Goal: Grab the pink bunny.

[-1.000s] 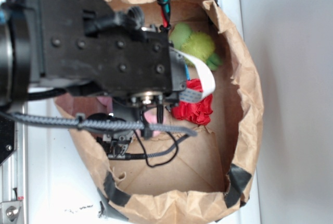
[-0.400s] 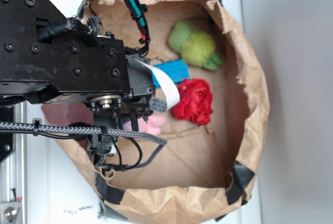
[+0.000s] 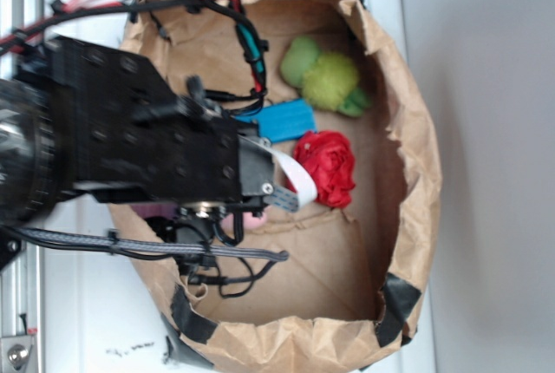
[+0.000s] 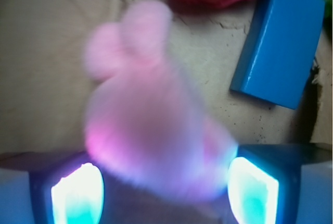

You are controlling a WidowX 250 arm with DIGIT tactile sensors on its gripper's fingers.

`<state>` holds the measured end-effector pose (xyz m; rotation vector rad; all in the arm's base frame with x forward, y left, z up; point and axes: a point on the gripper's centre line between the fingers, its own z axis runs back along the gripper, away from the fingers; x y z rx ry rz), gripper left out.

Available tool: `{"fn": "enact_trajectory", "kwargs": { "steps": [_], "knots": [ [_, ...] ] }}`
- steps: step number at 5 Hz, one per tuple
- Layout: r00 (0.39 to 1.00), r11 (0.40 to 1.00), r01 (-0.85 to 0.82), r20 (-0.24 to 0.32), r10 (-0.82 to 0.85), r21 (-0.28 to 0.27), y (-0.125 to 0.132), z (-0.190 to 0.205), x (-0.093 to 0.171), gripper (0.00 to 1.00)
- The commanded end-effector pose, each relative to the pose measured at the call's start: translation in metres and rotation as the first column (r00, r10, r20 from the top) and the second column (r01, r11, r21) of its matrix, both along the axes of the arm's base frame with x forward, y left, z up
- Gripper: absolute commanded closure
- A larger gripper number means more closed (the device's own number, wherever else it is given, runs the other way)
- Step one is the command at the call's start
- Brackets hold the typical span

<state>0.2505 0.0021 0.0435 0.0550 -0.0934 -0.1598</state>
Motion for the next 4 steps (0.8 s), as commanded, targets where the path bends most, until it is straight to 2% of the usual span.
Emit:
{"fn": "enact_trajectory", "kwargs": {
  "steps": [1,2,3,4],
  "knots": [
    [0.999,0.999,0.026,0.036,-0.028,0.047,-0.002,0.003,-0.011,0.66],
    [0.999,0.999,0.008,0.053,-0.01,0.034,0.001,0.006,-0.009,1.0],
    [0.998,1.0,0.009,0.058,-0.011,0.027,0.003,0.011,-0.011,1.0],
    [0.998,1.0,-0.017,0.063,0.018,-0.012,0.007,0.03,-0.01,1.0]
  ]
}}
